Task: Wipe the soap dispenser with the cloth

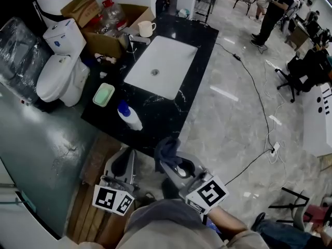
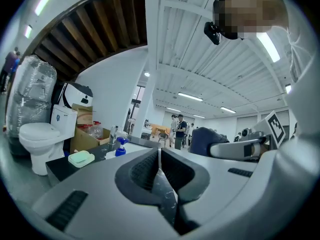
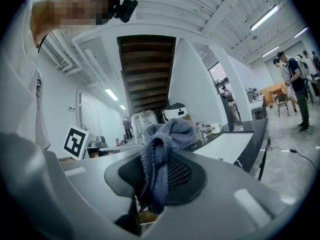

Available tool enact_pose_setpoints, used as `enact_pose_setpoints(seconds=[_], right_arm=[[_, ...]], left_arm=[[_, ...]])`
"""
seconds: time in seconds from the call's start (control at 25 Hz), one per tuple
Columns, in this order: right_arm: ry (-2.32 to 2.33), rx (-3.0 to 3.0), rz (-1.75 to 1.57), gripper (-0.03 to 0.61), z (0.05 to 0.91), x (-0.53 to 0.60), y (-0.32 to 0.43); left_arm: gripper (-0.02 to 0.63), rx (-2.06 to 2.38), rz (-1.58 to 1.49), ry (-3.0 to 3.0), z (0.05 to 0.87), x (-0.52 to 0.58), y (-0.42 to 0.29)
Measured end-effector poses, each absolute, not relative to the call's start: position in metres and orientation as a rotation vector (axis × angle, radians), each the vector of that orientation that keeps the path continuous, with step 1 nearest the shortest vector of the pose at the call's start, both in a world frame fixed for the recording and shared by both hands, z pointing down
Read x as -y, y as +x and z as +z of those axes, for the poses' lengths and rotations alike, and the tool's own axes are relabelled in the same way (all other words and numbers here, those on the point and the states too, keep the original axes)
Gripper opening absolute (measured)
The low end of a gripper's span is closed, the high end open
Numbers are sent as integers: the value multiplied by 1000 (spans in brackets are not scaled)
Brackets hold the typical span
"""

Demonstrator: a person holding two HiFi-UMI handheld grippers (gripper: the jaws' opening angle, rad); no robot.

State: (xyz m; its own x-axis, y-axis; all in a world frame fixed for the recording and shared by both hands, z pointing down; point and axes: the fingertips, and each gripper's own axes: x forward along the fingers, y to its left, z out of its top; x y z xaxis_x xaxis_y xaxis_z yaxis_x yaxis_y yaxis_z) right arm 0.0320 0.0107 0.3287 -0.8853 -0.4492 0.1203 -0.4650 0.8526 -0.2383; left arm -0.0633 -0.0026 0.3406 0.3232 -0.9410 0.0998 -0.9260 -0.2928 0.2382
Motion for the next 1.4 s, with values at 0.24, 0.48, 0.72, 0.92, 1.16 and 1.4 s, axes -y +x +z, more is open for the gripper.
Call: enact_pose_setpoints(seconds=[0.24, 0.48, 0.72, 0.92, 1.16, 1.4], right_arm=[[672, 3023, 420, 72, 323, 19, 51], [631, 3079, 382, 72, 310, 34, 57], [618, 3096, 371, 72, 297, 42, 57], [602, 3088, 370, 72, 299, 54, 49], [579, 3091, 361, 72, 296, 67, 37], [567, 3073, 385, 72, 300, 87, 11]], left_arm=[[8, 1783, -42, 2328, 328, 27, -50], [8, 1854, -15, 2352, 307, 38, -44], [8, 1911, -39, 2340, 293, 43, -51], [9, 1927, -50, 2314, 299, 53, -62], [9, 1955, -58, 2291, 300, 63, -78], [54, 1933, -38, 2262, 312, 79, -104]])
